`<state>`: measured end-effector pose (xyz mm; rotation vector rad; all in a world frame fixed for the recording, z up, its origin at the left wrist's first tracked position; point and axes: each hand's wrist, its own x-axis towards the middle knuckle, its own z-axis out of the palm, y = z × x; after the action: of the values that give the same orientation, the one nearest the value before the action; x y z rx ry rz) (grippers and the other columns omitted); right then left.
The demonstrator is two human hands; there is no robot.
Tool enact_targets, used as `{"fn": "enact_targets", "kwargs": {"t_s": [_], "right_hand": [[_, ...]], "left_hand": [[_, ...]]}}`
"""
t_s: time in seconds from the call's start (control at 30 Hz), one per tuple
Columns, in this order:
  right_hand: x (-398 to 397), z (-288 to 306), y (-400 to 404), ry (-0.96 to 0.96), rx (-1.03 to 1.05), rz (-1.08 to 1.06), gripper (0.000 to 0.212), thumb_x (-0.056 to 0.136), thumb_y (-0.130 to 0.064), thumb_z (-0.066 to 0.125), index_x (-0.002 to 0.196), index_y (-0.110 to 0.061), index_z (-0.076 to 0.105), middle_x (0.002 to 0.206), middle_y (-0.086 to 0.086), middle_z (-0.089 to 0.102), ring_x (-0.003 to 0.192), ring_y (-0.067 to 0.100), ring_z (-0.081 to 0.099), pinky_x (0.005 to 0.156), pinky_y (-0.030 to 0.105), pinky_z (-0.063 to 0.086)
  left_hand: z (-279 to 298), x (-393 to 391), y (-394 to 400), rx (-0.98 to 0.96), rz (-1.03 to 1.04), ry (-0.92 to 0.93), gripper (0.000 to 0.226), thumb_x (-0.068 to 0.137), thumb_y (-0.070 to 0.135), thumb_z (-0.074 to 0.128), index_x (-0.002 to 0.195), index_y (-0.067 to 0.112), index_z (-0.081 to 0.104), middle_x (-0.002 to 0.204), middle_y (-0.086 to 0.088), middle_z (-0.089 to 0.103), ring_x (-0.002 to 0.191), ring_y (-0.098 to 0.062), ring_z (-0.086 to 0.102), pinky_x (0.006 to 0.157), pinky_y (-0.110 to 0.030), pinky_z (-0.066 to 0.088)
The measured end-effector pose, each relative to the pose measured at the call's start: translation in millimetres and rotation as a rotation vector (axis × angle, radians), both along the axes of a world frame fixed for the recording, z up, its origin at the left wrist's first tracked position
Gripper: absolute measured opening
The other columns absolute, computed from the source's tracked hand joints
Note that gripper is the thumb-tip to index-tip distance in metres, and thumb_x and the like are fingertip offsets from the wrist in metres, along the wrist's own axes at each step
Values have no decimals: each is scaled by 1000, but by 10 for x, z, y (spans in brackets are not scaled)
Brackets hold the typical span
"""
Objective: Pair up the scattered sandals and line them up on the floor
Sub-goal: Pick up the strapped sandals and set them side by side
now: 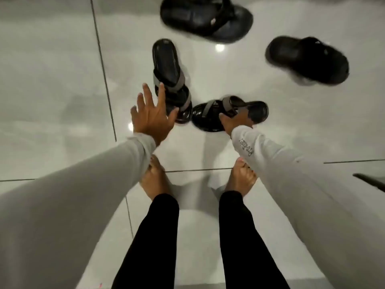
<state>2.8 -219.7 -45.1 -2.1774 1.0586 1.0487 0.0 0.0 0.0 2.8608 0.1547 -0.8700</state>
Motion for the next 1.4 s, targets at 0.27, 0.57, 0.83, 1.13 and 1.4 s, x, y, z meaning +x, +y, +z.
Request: {"fn": "enact_targets", "kwargs": {"t_s": [0.27,0.57,0.83,1.13,1.4], "right_hand": [[214,-546,320,-187,-116,-168,65,80,-54,67,130,-18,47,136,23,51,125,37,51,104,38,40],[66,-453,475,-380,27,515,22,79,-23,78,85,-16,58,153,10,36,113,32,59,89,35,50],[222,-383,1121,-460,153,418,25,76,-17,77,88,-11,57,120,-6,54,80,16,52,73,33,50],[308,-392,1793,-441,203,343,23,78,-25,80,87,-9,67,128,11,59,97,28,64,77,29,49],[356,-121,1880,-470,304,400,43,84,-19,73,124,-11,57,130,10,60,115,30,58,91,31,45]], "left_hand": [[-939,586,23,-112,-29,103,74,95,53,54,158,24,27,167,-30,-7,151,-52,15,115,-65,35],[-924,-56,224,-144,-41,-1,43,104,31,46,143,14,55,165,-36,7,143,-54,35,103,-60,51],[-949,-273,466,-111,-94,13,51,102,16,57,152,17,44,165,-34,7,144,-51,34,105,-56,53],[-776,-51,1065,-89,-67,71,59,102,21,57,157,19,35,166,-32,2,146,-50,35,105,-57,52],[-676,6,1348,-41,-86,134,59,102,27,56,156,18,35,167,-31,5,148,-49,30,110,-59,47]]}}
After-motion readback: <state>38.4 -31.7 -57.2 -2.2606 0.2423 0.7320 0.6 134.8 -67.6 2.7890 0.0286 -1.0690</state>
